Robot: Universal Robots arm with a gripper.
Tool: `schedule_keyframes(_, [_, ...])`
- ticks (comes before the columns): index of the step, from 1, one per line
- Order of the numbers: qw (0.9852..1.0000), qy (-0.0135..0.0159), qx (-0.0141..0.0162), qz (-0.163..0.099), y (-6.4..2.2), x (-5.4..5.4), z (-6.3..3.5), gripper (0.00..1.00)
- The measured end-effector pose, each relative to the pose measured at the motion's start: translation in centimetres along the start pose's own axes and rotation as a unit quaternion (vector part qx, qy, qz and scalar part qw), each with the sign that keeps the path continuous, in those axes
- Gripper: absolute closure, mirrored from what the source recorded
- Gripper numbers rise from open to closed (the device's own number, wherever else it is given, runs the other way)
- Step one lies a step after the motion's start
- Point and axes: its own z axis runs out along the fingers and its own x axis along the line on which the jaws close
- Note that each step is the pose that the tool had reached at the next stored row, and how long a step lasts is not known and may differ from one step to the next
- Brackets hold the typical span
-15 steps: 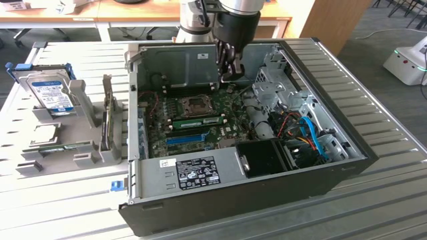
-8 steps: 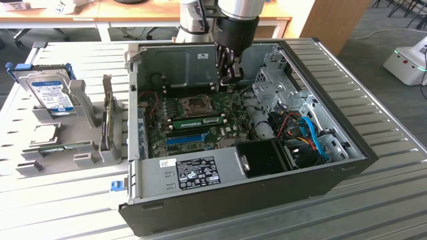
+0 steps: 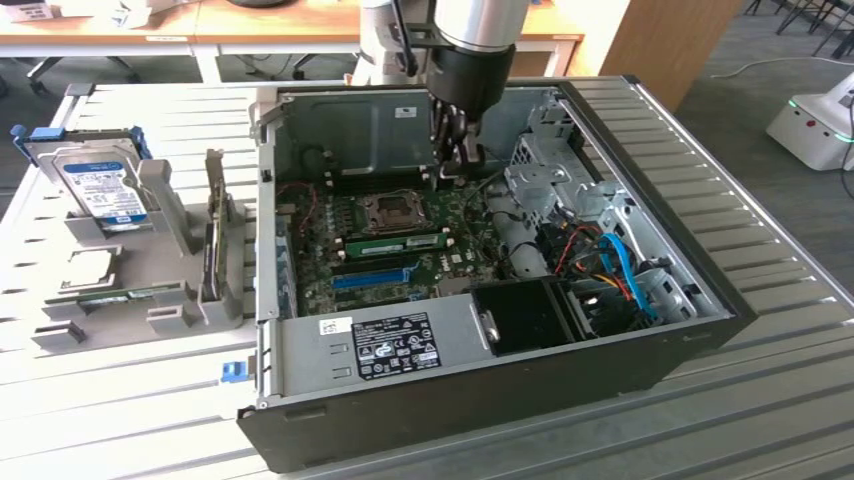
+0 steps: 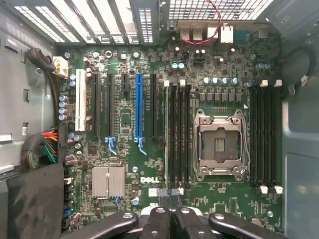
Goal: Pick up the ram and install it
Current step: 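Press down the ram until it locks into place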
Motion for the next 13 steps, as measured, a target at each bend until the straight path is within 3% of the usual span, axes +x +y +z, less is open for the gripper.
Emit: schedule_keyframes(13, [1.0000,0.0015,0.0000,0.000,-0.05,0.0,1.45,0.89])
